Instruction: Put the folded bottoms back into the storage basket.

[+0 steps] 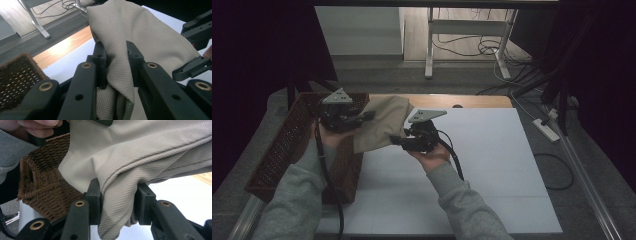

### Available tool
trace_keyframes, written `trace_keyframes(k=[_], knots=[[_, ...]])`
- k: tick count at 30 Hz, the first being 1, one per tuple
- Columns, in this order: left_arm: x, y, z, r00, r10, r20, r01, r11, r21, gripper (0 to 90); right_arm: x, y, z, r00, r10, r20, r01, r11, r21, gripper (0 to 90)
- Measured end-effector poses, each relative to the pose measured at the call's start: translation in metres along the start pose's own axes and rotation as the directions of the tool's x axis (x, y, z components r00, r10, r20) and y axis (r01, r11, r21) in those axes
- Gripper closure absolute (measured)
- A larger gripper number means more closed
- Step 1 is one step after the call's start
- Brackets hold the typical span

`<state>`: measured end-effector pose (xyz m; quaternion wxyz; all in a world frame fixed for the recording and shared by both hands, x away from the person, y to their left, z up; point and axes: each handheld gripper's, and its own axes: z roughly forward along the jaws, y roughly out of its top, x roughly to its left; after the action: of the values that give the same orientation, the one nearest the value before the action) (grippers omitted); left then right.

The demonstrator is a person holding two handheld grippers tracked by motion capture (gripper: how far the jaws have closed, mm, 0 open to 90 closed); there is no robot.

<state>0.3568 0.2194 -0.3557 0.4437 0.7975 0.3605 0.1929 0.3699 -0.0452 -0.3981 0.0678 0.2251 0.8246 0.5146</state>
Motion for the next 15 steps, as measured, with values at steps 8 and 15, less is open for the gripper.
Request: trace_keyframes(k=[8, 15], knots=[[0.01, -0.006, -0.011, 0.9997, -0.013, -0.022, 0.013, 0.9999, -0.001, 73.7, 0.005, 0.008, 0.014, 0.9998, -0.012, -0.016, 0.012, 1.0, 0.002, 62.7], [0.017, -0.013, -0.021, 0.999, -0.024, -0.039, 0.024, 0.9997, -0.006, 73.7, 0.01, 0.014, 0.025, 0.9994, -0.02, -0.027, 0.02, 1.0, 0.011, 62.7]])
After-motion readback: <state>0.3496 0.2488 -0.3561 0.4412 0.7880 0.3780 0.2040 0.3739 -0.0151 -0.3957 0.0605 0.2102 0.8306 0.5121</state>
